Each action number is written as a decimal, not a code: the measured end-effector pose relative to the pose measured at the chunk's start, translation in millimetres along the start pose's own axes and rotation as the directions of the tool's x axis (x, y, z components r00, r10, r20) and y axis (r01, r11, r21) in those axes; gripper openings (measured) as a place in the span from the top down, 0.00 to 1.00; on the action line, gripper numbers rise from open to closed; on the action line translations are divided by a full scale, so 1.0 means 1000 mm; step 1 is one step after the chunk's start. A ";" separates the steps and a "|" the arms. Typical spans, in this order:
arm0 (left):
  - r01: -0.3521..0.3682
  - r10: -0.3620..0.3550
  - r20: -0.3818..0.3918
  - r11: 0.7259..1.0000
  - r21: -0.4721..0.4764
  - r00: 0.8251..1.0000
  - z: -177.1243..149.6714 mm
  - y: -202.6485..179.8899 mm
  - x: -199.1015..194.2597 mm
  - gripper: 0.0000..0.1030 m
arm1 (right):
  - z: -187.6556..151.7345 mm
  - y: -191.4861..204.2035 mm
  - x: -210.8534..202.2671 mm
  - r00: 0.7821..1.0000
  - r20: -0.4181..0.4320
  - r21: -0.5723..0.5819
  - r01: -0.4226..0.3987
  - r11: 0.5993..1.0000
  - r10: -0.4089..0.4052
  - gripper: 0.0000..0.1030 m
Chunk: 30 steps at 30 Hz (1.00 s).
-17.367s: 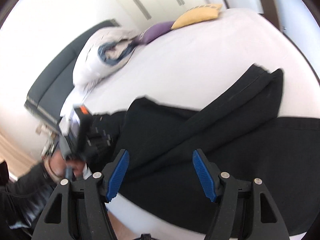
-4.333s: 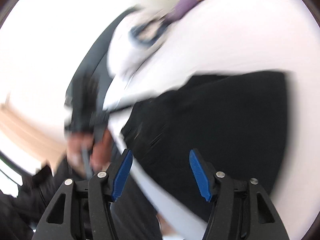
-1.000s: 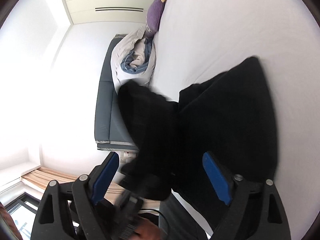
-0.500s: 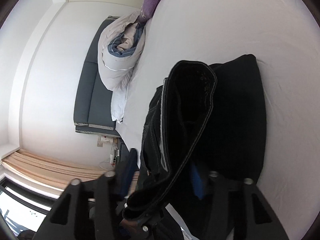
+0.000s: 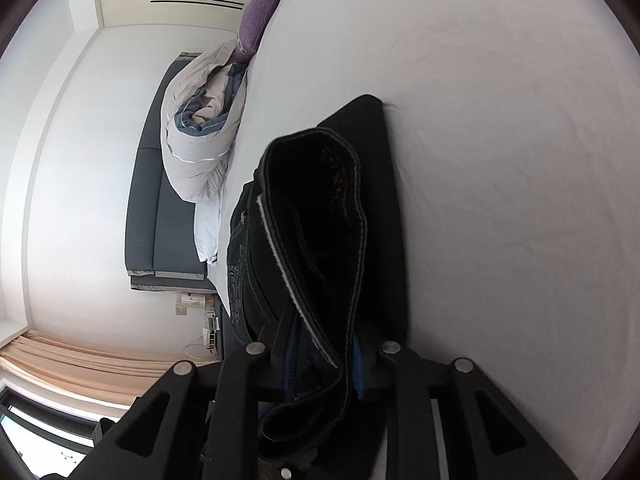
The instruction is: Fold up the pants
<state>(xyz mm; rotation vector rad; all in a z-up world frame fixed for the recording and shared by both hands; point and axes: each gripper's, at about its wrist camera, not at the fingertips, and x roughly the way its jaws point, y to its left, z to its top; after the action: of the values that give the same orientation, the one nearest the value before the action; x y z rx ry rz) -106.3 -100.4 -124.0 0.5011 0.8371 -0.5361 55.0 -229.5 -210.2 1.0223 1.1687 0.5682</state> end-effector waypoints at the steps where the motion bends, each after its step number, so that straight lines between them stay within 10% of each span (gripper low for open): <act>1: 0.023 -0.022 0.010 0.999 -0.026 1.000 0.008 0.010 0.001 0.20 | 0.002 0.001 -0.003 1.000 0.013 0.000 0.001 1.000 -0.001 0.65; 6: 0.126 -0.116 0.087 0.985 -0.120 0.989 0.013 0.050 -0.039 0.15 | 0.017 0.014 -0.041 0.989 0.144 0.019 0.027 0.999 -0.030 0.48; 12: 0.099 -0.071 0.110 0.956 -0.276 0.991 0.013 0.130 -0.036 0.15 | 0.018 0.056 -0.025 0.984 0.050 -0.106 -0.166 0.980 0.172 0.43; 20: 0.081 -0.085 0.013 0.883 -0.462 0.996 -0.013 0.193 0.001 0.15 | -0.011 0.020 0.021 0.989 -0.069 -0.030 -0.135 0.990 0.132 0.40; 30: 0.104 -0.087 0.057 0.831 -0.547 0.995 -0.035 0.235 0.002 0.15 | -0.055 0.034 -0.036 0.998 -0.049 -0.156 -0.036 0.987 0.028 0.25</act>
<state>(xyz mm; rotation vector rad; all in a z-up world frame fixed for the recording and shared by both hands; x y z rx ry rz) 21.5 98.3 -98.1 -0.0828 0.9442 -0.3664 -3.4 -223.8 -165.3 0.8983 1.1319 0.7017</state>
